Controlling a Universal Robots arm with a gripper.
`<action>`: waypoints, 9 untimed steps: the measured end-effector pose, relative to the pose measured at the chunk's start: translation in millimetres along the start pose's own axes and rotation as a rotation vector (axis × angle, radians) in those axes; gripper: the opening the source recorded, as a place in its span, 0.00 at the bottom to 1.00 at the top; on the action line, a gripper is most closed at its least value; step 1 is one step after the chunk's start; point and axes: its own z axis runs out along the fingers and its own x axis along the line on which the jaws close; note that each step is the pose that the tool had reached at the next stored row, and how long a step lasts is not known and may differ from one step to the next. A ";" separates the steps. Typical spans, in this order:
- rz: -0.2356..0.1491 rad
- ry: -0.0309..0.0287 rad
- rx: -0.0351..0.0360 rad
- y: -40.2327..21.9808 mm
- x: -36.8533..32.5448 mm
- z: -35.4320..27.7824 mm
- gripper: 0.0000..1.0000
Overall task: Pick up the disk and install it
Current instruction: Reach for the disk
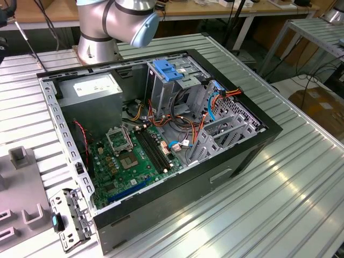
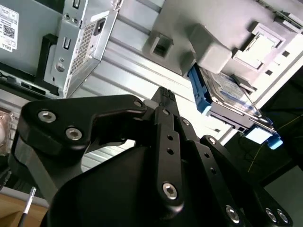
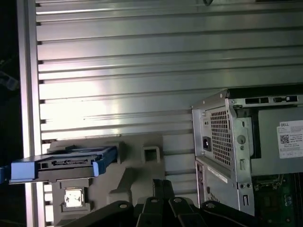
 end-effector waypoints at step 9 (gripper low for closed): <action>0.000 0.0002 0.0000 0.9 50.2 0.4 0.11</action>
